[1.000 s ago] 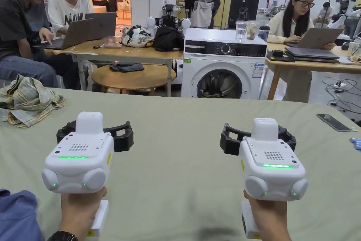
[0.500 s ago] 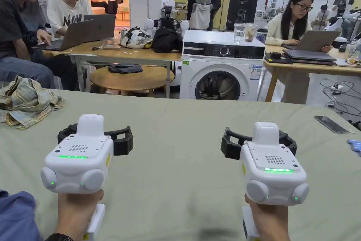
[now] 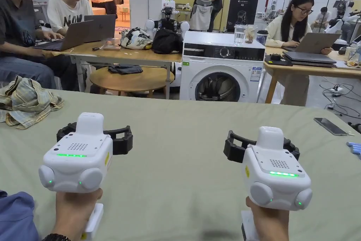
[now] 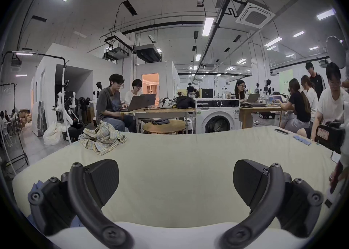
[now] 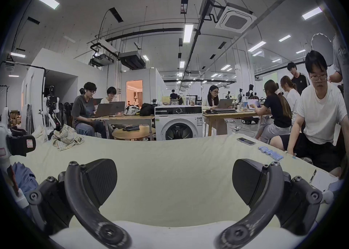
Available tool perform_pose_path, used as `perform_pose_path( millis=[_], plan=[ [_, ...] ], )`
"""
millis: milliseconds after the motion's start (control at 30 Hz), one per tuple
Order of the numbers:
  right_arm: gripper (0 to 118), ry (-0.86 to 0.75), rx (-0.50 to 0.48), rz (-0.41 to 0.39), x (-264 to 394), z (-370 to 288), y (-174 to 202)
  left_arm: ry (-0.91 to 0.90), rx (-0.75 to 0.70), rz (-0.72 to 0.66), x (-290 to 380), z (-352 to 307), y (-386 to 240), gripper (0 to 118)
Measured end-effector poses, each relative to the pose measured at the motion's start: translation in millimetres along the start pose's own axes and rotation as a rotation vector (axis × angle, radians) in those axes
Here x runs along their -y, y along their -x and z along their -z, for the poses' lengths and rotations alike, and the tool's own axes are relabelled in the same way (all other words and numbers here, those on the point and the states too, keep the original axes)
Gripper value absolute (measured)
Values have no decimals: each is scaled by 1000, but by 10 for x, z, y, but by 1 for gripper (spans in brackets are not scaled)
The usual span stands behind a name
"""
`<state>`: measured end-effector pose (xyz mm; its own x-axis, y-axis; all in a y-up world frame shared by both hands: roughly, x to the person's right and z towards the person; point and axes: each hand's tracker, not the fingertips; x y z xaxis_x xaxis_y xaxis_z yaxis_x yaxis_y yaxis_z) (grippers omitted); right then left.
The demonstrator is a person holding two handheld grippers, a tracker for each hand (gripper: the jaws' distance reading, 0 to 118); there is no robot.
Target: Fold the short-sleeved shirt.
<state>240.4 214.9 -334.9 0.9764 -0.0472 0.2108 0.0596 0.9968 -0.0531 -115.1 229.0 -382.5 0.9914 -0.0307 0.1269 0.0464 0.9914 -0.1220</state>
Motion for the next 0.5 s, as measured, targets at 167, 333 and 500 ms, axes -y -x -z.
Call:
perform_pose_path(
  millis=[167, 333, 500],
  plan=[
    [118, 5, -6, -3, -3, 2, 0, 5, 9, 28, 14, -25, -29, 118],
    [118, 8, -4, -6, -25, -8, 11, 9, 16, 6, 21, -12, -9, 118],
    [118, 10, -7, -16, -44, -17, 18, 17, 13, 9, 7, -26, -12, 118]
  ],
)
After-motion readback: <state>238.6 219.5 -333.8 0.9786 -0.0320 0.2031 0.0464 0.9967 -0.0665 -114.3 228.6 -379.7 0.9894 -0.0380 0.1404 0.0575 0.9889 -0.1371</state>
